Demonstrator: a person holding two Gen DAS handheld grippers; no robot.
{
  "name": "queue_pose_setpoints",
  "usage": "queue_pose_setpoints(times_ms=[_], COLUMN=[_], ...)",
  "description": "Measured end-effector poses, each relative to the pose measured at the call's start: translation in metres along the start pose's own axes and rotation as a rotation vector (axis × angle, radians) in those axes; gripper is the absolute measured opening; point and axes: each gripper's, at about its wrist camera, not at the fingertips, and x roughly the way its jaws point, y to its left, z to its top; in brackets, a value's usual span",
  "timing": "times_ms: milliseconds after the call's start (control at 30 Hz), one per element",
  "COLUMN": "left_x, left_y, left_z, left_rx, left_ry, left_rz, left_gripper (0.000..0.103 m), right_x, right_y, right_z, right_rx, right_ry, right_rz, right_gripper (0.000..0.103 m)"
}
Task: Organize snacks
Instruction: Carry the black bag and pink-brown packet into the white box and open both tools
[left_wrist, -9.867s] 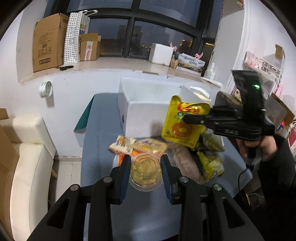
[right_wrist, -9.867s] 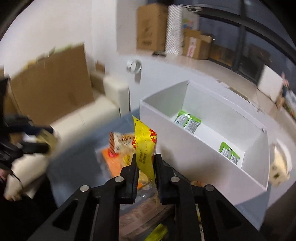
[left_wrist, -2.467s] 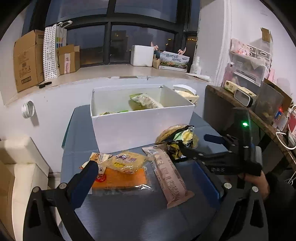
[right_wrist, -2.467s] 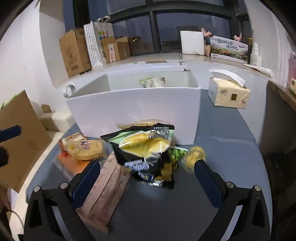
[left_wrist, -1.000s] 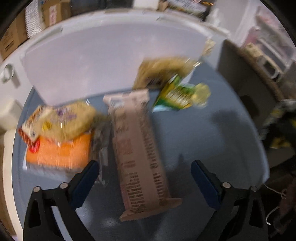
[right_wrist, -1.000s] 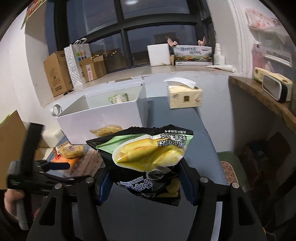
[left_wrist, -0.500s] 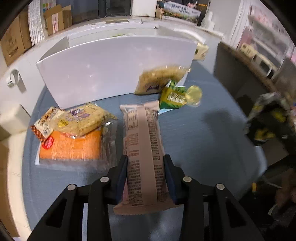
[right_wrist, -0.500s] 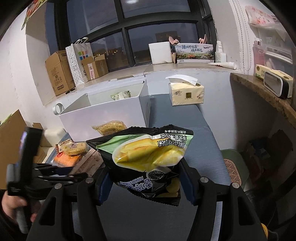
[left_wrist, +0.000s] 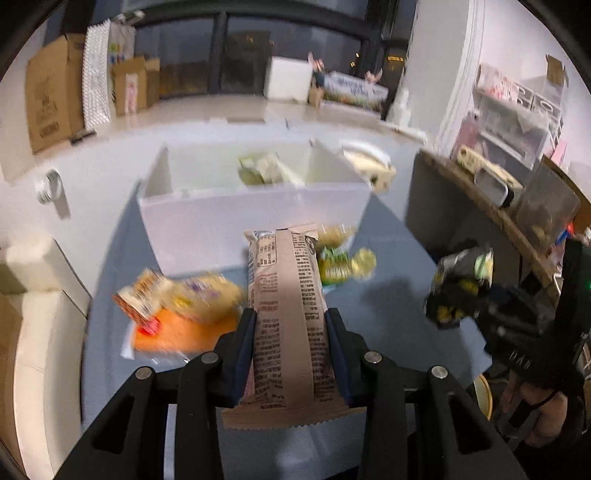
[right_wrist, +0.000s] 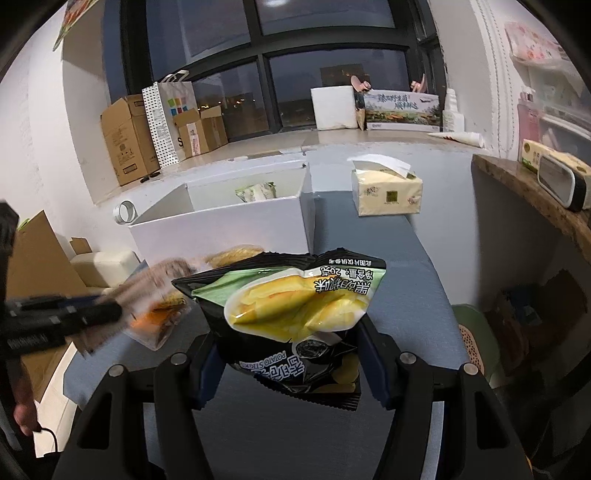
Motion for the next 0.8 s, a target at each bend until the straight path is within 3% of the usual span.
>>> queue_pose_setpoints(times_ms=[233, 467, 633, 800], left_x=[-0.022, -0.012, 0.017, 0.064], left_y=[0.017, 0.042, 0.063, 0.078], left_z=[0.039, 0.105, 0.147, 0.167], left_rx=[-0.011, -0.006, -0.024, -0.024], left_ry=[-0.112, -0.221, -0.245, -0.209], left_rz=[0.036, 0.091, 0.121, 0.142], left_gripper=[0.041, 0.041, 0.041, 0.041], right_x=[-0.004, 0.015, 0.070, 0.141], right_y=[0.011, 0.039, 0.052, 0.053], right_z=[0.021, 0.089, 0.144, 0.183], right_rx=[-0.024, -0.099, -0.109, -0.068], right_ry=[-0.037, -0.118, -0.081, 0.028], right_rz=[0.036, 0.115, 0.153, 0.147], right_gripper=[0.068, 0.068, 0.068, 0.068])
